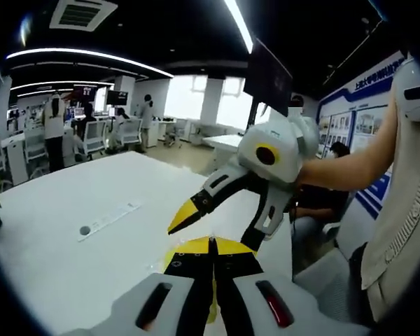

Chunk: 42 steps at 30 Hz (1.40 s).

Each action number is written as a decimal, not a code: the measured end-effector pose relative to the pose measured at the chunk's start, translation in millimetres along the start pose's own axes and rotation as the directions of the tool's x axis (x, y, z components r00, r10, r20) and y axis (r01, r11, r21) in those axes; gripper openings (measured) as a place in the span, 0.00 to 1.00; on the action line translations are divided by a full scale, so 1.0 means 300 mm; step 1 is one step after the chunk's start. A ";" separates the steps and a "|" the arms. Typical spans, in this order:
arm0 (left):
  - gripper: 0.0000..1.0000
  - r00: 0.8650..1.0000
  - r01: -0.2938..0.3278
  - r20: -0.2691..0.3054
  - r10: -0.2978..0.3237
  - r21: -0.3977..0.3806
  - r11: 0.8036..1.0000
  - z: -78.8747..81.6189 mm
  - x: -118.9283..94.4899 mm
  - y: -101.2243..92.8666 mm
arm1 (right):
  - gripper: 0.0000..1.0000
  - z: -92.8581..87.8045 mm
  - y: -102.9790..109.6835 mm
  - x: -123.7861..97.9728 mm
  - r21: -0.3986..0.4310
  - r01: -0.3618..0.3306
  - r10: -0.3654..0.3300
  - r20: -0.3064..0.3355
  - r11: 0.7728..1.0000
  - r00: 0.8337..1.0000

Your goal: Compare the silicone blocks by pressing each to a similar depth, holding the contact briefly, and releasing to observe deformation and rebound differences across the visible hardness samples.

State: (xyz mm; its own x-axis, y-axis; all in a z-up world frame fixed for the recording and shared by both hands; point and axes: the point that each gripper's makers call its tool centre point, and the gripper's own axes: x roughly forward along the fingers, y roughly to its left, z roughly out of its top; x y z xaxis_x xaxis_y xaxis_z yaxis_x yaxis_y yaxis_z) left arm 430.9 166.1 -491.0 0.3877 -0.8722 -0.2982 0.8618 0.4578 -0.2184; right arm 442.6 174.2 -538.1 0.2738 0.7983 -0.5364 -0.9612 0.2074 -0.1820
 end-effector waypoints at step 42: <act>0.00 0.985 -0.169 0.013 0.174 -0.162 0.972 -0.138 0.017 0.185 | 0.57 -0.226 0.158 -0.273 0.450 0.324 -0.378 0.033 0.832 0.925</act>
State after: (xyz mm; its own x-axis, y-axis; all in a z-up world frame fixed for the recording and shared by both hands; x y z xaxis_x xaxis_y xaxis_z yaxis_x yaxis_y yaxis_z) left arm 467.2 194.2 -543.1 0.5357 -0.7816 -0.3196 0.7191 0.6206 -0.3125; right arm 376.8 80.3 -558.6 0.6153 0.6789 -0.4007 -0.7265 0.6856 0.0459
